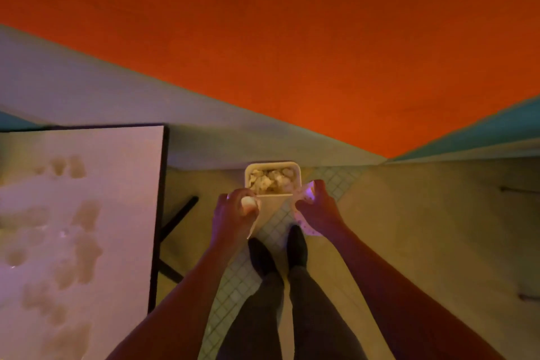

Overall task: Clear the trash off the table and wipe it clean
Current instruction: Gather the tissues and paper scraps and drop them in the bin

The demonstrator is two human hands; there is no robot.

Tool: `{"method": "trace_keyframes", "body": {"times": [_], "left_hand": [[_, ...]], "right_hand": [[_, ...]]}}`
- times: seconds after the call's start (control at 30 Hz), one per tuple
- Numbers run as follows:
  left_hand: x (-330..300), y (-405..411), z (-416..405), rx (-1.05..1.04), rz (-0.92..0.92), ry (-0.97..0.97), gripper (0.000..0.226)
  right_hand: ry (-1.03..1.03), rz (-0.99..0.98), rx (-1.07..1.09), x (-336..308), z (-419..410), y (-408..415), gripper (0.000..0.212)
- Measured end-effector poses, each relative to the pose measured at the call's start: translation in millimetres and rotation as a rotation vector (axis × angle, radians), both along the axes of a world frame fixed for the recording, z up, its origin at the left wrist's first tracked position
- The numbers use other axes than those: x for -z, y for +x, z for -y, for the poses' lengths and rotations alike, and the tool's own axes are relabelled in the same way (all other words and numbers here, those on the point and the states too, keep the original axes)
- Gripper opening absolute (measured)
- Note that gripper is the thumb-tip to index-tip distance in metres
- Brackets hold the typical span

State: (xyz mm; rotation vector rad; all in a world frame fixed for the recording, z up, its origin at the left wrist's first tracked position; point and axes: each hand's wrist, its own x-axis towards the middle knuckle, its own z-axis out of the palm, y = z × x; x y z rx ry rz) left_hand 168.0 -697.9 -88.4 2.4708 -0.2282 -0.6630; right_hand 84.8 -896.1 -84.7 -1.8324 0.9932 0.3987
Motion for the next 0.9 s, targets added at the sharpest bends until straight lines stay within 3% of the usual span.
{"method": "trace_keyframes", "body": {"times": [0.27, 0.37, 0.9], "left_hand": [[104.6, 14.7, 3.1, -0.001, -0.052, 0.042, 0.034], [146.6, 24.5, 12.5, 0.009, -0.054, 0.053, 0.03], [408.5, 103.0, 72.0, 0.003, 0.043, 0.083, 0.033]], "right_hand": [[-0.019, -0.032, 0.05, 100.5, -7.2, 15.1, 0.031], [-0.059, -0.009, 0.001, 139.8, -5.8, 27.6, 0.041], [-0.169, 0.076, -0.124, 407.2, 15.7, 114.7, 0.048]]}}
